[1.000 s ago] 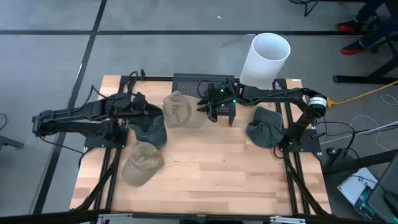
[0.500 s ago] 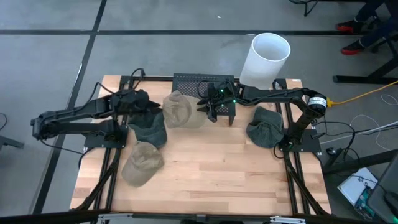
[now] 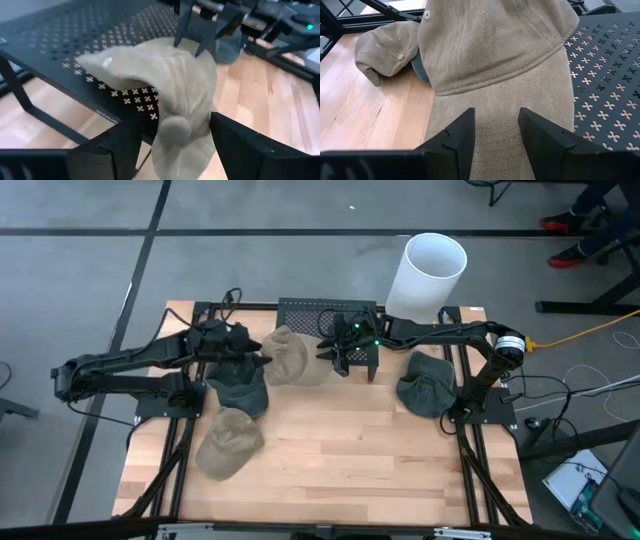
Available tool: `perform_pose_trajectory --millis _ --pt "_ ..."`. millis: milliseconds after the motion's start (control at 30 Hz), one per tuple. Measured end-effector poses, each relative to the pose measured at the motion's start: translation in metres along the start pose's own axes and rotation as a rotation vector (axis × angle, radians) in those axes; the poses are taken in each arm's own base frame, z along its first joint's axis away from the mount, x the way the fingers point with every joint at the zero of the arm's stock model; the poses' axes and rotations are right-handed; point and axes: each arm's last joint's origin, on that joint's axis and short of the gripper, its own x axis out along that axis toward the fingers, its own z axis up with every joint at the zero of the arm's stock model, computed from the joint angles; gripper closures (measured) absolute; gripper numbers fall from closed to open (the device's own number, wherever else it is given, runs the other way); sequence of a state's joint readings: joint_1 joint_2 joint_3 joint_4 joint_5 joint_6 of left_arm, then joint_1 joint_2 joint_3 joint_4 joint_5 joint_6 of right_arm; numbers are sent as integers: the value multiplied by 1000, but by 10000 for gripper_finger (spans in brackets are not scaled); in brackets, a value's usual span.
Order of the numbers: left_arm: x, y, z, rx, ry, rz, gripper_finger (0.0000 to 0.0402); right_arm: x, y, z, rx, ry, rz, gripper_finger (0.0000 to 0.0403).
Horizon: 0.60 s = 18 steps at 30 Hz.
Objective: Pick & Place hat
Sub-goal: Put the right brown cap on the shelf
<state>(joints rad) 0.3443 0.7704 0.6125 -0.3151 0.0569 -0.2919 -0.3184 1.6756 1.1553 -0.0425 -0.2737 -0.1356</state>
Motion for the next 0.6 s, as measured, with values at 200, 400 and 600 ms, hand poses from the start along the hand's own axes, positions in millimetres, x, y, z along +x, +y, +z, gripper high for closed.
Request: perform_pose_trajectory --millis 200,400,600 --pt "18 1 -4 8 72 -9 198 0 0 0 0 0 0 248" --pt "16 -2 -4 -29 92 -102 262 0 0 0 -1 -1 0 248" --pt "6 -5 -1 -40 69 -174 351 0 0 0 -5 -4 -1 248"
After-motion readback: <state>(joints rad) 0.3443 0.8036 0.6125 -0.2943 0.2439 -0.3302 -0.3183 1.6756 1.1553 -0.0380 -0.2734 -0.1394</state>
